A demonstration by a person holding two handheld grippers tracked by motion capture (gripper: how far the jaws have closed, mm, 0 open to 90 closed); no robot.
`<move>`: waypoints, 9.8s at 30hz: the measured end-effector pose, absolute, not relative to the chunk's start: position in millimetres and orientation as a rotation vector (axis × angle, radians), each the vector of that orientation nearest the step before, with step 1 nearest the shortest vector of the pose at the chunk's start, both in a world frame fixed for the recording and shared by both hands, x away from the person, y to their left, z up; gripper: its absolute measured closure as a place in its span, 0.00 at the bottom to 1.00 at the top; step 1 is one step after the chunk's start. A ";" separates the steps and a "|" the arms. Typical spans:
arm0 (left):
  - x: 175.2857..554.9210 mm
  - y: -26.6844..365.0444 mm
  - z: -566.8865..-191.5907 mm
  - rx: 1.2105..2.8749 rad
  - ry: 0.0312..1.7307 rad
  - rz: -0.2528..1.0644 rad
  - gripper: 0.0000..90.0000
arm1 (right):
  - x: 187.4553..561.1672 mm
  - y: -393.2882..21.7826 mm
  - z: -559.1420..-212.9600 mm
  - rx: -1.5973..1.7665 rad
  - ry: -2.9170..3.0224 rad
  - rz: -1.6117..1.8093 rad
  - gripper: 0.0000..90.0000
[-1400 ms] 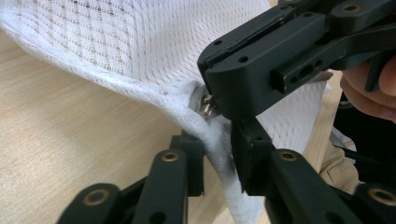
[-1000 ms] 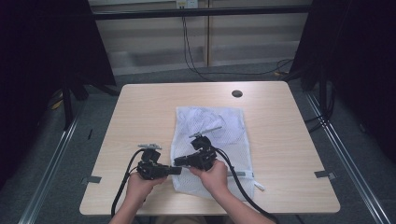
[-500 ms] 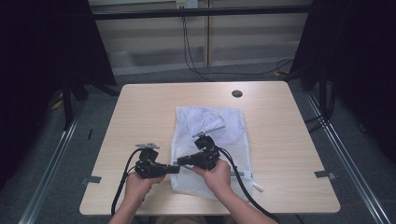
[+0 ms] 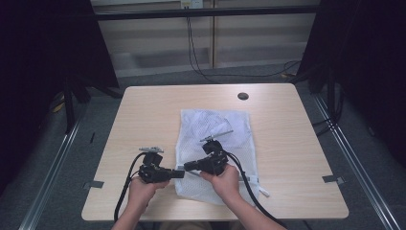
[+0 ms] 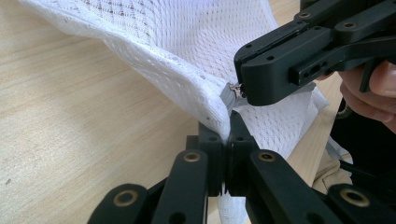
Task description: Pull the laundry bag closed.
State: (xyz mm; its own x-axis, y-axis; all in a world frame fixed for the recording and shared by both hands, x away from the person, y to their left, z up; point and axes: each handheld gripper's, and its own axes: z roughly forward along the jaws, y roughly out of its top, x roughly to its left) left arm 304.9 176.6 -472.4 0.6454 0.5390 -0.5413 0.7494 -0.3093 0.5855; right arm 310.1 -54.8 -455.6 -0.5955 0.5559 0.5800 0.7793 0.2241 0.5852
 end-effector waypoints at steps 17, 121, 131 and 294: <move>305.0 178.1 -471.0 1.988 1.010 -0.314 0.98 | 310.1 -65.4 -458.3 -1.268 -2.254 -1.301 0.97; 307.9 190.7 -470.5 1.954 1.049 -0.340 0.98 | 306.4 -120.6 -468.5 -1.367 -2.214 -1.272 0.97; 307.8 190.8 -470.5 1.945 1.057 -0.343 0.98 | 305.6 -123.9 -468.9 -1.377 -2.210 -1.288 0.97; 310.3 192.3 -470.6 1.955 1.071 -0.349 0.98 | 285.5 -200.6 -467.1 -1.491 -2.182 -1.301 0.97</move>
